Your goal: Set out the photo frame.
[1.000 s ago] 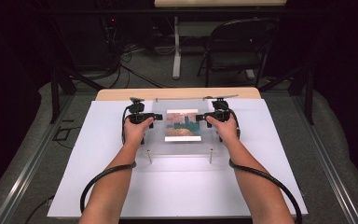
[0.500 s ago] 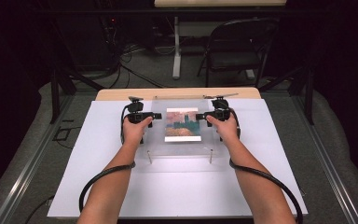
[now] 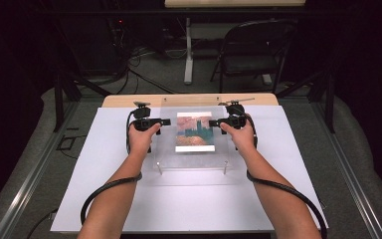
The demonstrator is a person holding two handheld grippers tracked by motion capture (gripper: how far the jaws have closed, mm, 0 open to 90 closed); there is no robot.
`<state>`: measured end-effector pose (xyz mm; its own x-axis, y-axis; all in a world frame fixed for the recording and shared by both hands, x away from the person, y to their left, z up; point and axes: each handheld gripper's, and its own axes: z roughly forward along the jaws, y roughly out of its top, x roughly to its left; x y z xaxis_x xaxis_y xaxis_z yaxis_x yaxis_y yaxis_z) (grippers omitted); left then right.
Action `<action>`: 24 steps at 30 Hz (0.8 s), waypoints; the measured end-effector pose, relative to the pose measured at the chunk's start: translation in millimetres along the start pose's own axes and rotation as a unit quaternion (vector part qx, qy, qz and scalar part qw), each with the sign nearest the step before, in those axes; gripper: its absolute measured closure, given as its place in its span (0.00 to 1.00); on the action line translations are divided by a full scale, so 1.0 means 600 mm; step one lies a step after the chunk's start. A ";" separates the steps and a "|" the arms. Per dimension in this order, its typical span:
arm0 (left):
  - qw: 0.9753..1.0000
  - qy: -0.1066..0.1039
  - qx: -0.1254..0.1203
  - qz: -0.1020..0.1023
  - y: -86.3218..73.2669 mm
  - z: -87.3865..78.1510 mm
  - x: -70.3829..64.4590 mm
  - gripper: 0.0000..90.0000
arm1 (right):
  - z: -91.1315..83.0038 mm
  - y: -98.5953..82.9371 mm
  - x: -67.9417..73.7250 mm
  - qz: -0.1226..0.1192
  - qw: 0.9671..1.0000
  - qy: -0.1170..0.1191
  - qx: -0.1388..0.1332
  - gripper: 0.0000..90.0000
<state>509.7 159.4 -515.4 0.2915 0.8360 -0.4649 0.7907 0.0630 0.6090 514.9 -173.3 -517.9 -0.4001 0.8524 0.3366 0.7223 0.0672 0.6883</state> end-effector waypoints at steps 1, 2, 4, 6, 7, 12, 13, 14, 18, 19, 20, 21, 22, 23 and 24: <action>1.000 0.000 0.000 0.003 0.002 -0.007 -0.003 0.50 | -0.006 0.002 0.004 -0.005 1.000 -0.002 0.000 0.28; 1.000 0.000 0.000 0.003 0.002 -0.007 -0.003 0.51 | -0.006 0.002 0.004 -0.005 1.000 -0.002 0.000 0.28; 1.000 -0.001 0.000 0.005 0.004 -0.014 -0.005 0.52 | -0.012 0.003 0.007 -0.009 1.000 -0.003 -0.004 0.30; 1.000 0.001 0.002 0.009 0.007 -0.020 -0.010 0.52 | -0.019 0.006 0.010 -0.014 1.000 -0.004 -0.005 0.30; 1.000 0.003 0.003 0.012 0.009 -0.023 -0.012 0.53 | -0.022 0.007 0.012 -0.017 1.000 -0.004 -0.006 0.31; 1.000 0.004 0.004 0.015 0.014 -0.040 -0.021 0.57 | -0.043 0.014 0.023 -0.033 0.999 -0.011 -0.005 0.35; 1.000 0.004 0.003 0.019 0.015 -0.044 -0.022 0.58 | -0.047 0.015 0.025 -0.033 0.999 -0.012 -0.003 0.36; 1.000 0.006 0.003 0.018 0.016 -0.047 -0.024 0.58 | -0.049 0.016 0.026 -0.033 0.999 -0.011 -0.007 0.37; 1.000 0.005 0.000 0.022 0.015 -0.059 -0.028 0.59 | -0.057 0.017 0.031 -0.034 0.999 -0.013 -0.009 0.38; 1.000 0.004 -0.001 0.022 0.015 -0.061 -0.029 0.60 | -0.060 0.017 0.033 -0.036 0.999 -0.014 -0.011 0.39; 1.000 0.003 -0.002 0.021 0.015 -0.063 -0.029 0.60 | -0.062 0.017 0.034 -0.036 0.999 -0.015 -0.012 0.40; 1.000 0.002 -0.004 0.020 0.014 -0.066 -0.030 0.61 | -0.065 0.018 0.035 -0.036 0.999 -0.016 -0.013 0.41; 1.000 0.001 -0.005 0.020 0.015 -0.069 -0.031 0.62 | -0.071 0.018 0.037 -0.036 0.999 -0.016 -0.015 0.43; 1.000 0.002 -0.005 0.022 0.014 -0.072 -0.033 0.62 | -0.071 0.018 0.037 -0.036 0.999 -0.016 -0.015 0.43; 1.000 0.001 -0.006 0.024 0.014 -0.075 -0.034 0.62 | -0.074 0.019 0.038 -0.036 0.999 -0.015 -0.015 0.43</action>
<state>486.2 167.3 -471.8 0.3282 0.8392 -0.4336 0.7689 0.0294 0.6387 488.8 -176.1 -473.9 -0.4324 0.8616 0.2659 0.6746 0.1135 0.7294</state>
